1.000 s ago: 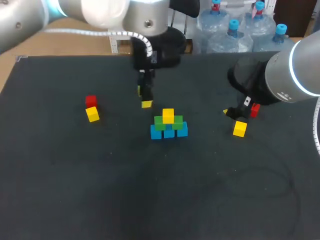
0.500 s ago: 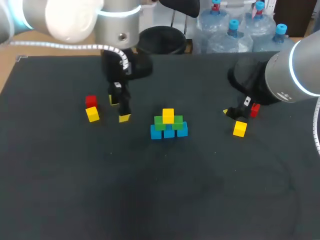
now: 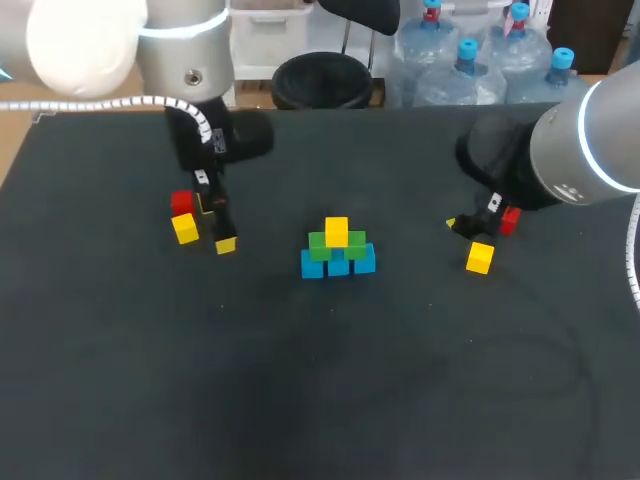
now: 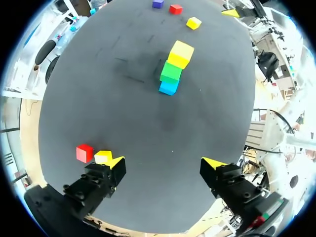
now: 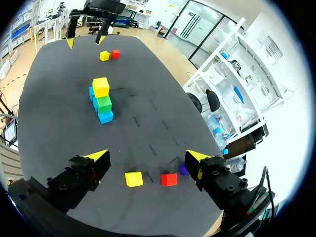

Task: Place the blue cubes, place green cubes on the blue cubes, place the yellow cubes on the green cubes, then place the red cubes on the yellow cubes, and place purple cube on the red cubes.

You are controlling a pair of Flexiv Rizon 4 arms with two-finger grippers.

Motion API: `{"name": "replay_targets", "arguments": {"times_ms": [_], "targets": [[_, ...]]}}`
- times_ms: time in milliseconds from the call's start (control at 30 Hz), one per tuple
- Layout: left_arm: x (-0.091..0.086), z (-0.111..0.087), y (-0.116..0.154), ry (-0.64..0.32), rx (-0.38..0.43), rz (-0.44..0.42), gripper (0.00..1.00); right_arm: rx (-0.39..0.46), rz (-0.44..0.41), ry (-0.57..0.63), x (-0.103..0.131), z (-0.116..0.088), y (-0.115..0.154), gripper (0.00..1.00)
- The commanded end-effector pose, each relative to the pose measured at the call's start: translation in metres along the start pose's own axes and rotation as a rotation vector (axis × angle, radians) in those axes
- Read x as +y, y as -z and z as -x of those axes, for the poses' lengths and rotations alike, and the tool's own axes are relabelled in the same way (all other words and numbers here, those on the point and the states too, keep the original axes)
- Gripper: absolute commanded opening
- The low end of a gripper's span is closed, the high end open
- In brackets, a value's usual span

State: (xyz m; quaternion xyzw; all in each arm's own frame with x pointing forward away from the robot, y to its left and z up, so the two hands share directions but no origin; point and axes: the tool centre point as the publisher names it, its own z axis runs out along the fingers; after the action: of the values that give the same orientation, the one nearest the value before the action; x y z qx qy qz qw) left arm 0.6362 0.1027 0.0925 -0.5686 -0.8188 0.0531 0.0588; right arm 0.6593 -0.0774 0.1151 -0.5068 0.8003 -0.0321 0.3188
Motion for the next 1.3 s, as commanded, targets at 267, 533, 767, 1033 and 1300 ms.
{"name": "replay_targets", "arguments": {"times_ms": [267,533,767,1033,1300], "targets": [[0.023,-0.017,-0.008,0.129,-0.049,0.058,1.00,-0.007,-0.010,-0.002,0.002,-0.002,-0.001,1.00],[0.038,-0.029,-0.015,0.156,-0.017,0.116,1.00,-0.007,-0.010,-0.002,0.002,-0.002,-0.001,1.00],[0.055,-0.027,-0.035,0.100,0.019,0.116,1.00,-0.007,-0.010,-0.002,0.002,-0.002,-0.001,1.00],[0.076,-0.035,-0.050,0.088,0.012,0.124,1.00,-0.007,-0.010,-0.002,0.002,-0.002,-0.001,1.00],[0.092,-0.038,-0.060,0.090,0.014,0.114,1.00,-0.007,-0.010,-0.002,0.002,-0.002,-0.001,1.00]]}}
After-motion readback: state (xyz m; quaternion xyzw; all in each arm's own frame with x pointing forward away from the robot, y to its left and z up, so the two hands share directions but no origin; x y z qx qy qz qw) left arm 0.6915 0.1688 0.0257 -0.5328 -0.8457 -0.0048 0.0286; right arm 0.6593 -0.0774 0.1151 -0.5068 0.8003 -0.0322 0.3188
